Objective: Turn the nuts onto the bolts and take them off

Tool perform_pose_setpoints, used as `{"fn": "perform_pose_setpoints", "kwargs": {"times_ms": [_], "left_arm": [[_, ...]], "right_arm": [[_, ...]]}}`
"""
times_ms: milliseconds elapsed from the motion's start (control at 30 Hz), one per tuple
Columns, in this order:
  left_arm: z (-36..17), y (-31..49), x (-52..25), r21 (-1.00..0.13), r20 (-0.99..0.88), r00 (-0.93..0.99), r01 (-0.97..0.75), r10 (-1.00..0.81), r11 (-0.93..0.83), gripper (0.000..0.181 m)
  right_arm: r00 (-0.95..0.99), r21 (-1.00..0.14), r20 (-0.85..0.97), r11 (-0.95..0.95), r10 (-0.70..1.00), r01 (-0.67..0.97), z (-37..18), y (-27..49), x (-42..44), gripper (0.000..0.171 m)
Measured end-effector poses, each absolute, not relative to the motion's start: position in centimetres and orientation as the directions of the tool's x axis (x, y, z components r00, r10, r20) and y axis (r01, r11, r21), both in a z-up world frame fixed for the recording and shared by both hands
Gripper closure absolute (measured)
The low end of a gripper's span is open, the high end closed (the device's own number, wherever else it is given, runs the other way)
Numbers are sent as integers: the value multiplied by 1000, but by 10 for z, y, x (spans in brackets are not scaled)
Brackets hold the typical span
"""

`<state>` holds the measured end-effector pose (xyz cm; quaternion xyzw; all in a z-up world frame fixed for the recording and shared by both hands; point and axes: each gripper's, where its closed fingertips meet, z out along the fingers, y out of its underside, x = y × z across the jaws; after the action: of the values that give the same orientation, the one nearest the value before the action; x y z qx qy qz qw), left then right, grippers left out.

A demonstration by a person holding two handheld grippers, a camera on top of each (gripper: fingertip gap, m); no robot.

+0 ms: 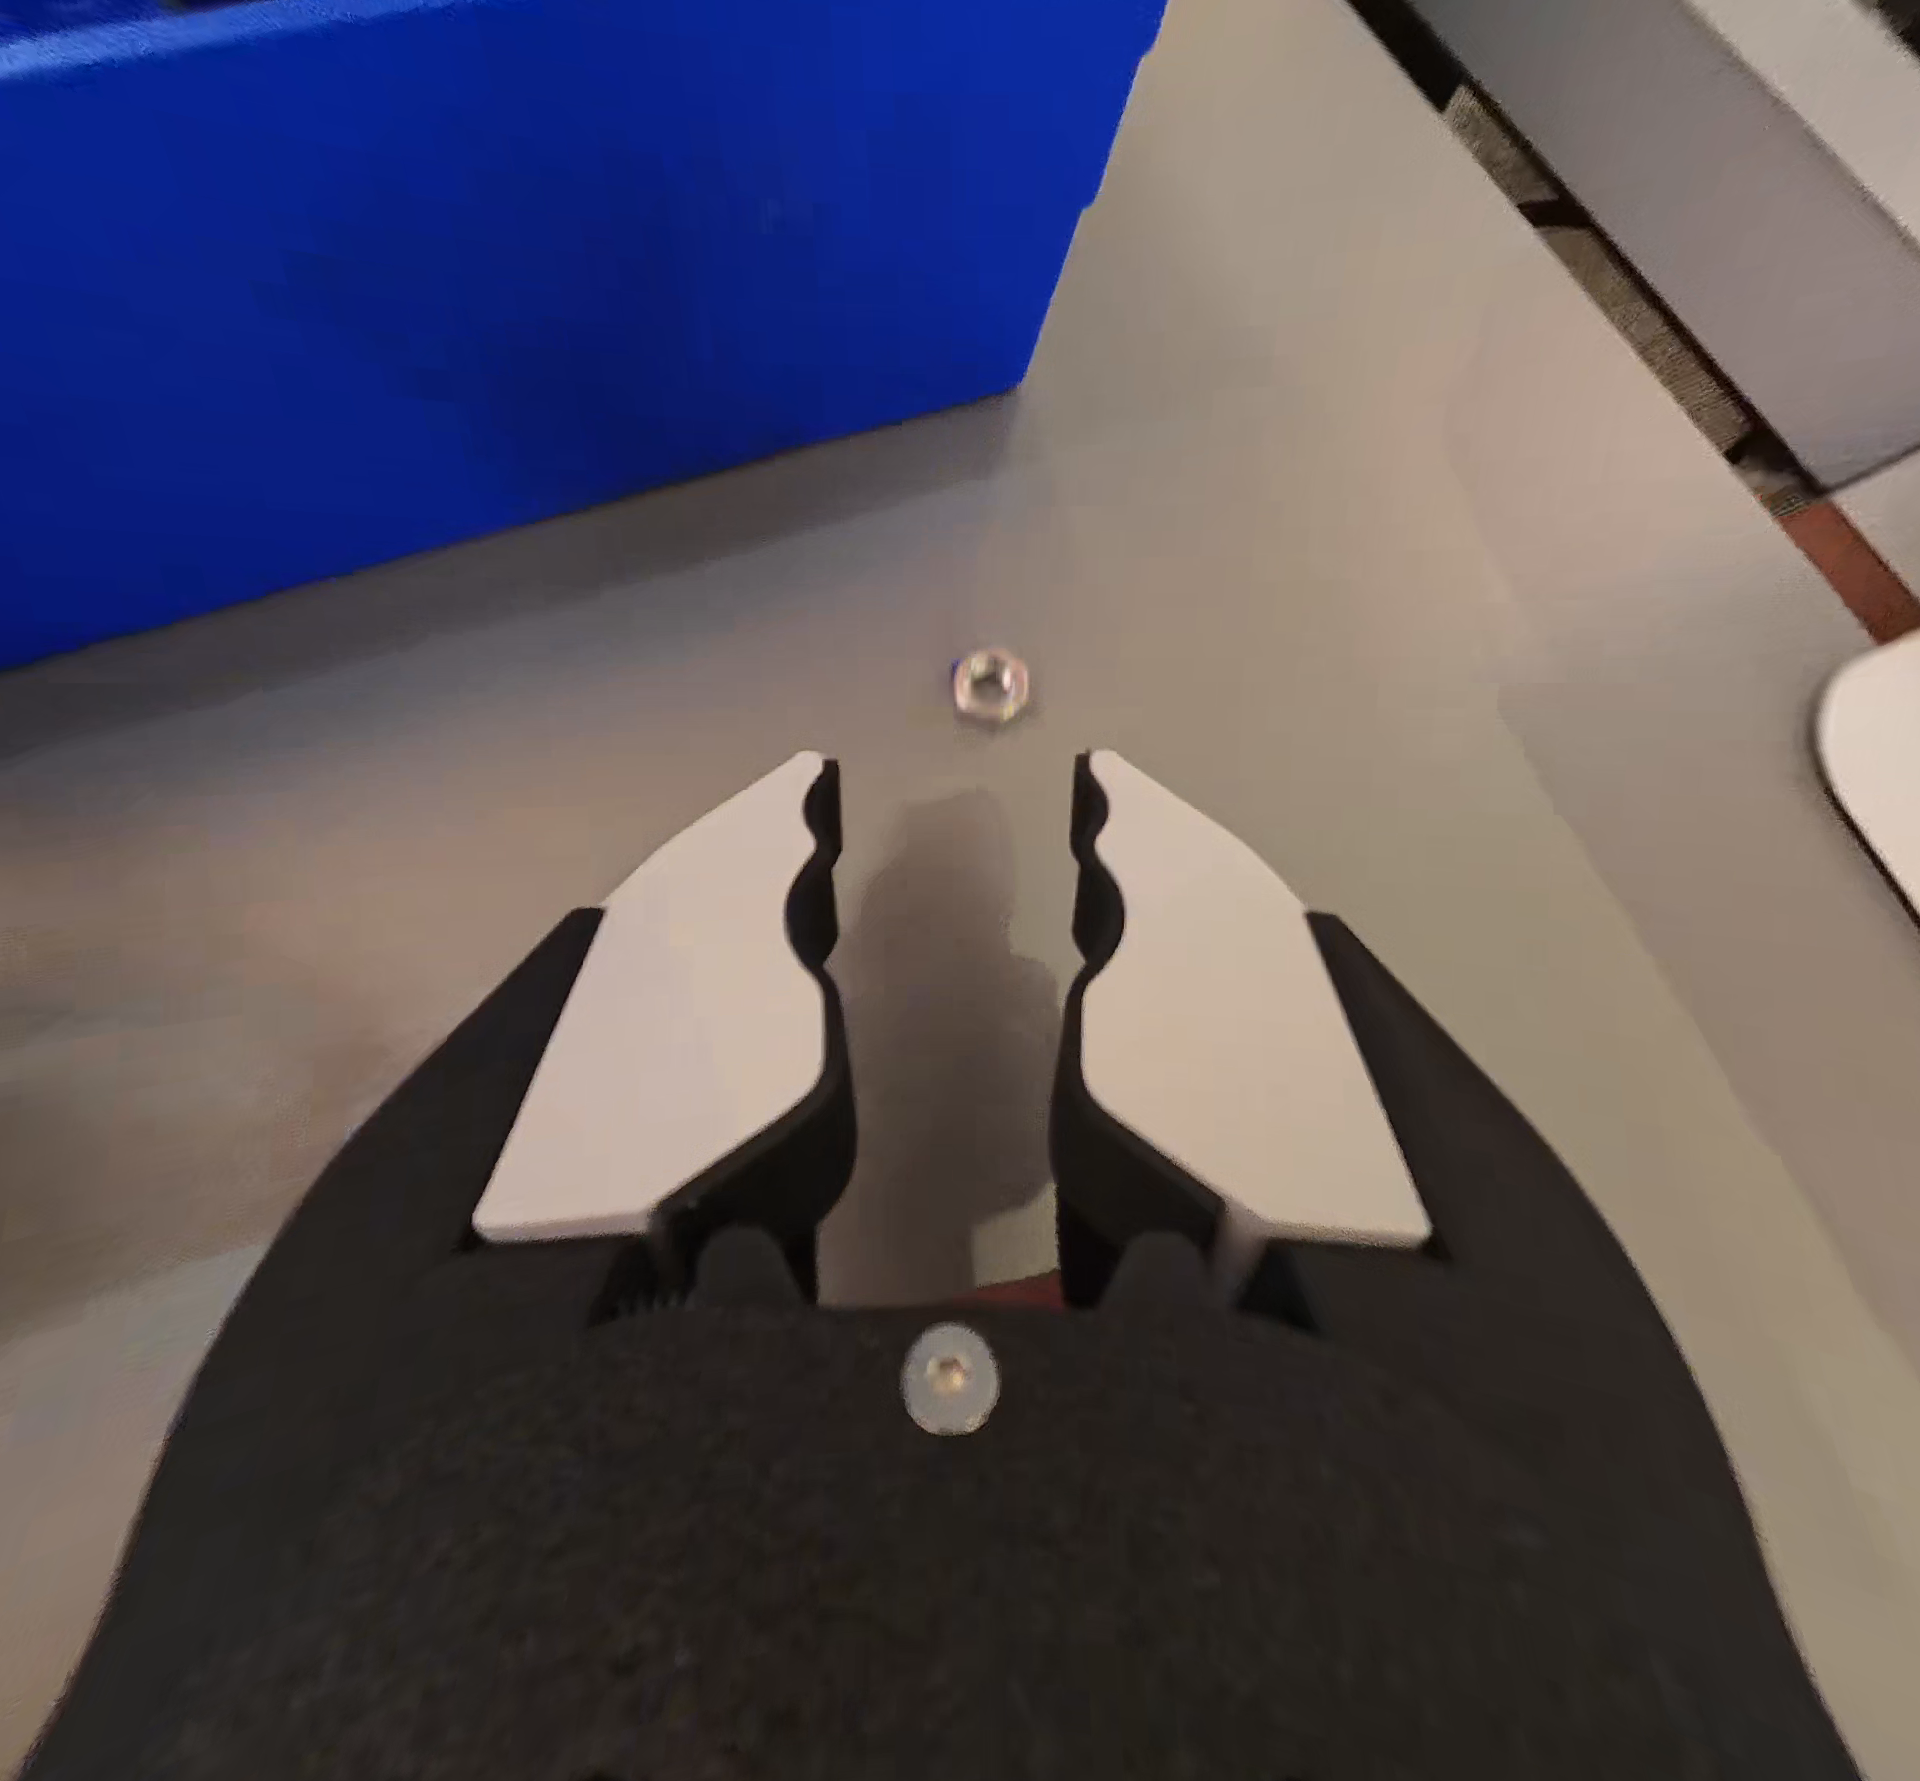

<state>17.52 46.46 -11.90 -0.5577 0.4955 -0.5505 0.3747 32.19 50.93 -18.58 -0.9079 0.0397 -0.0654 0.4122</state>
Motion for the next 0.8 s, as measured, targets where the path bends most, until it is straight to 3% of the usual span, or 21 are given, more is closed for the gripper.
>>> {"fn": "perform_pose_setpoints", "kwargs": {"times_ms": [167,267,333,467,667,800], "left_arm": [[-118,461,174,-968,229,-120,-134,-966,-212,164],[-119,458,174,-967,230,-138,-147,-963,-210,164],[-121,458,176,-963,240,-140,-161,-961,-217,164],[-122,452,177,-952,276,-201,-192,-940,-239,164],[-113,429,178,-936,338,-413,-238,-846,-258,164],[-96,406,186,-932,358,-550,-264,-754,-250,163]], "right_arm": [[985,-675,80,-736,-152,-59,-212,540,336,130],[985,-676,60,-733,-159,-77,-215,544,338,135],[991,-678,24,-730,-133,-82,-216,546,332,153],[995,-687,43,-726,-89,-36,-210,538,327,154],[987,-892,159,-428,4,145,-108,468,283,154],[989,-958,150,-249,-2,145,-61,400,255,154]]}}
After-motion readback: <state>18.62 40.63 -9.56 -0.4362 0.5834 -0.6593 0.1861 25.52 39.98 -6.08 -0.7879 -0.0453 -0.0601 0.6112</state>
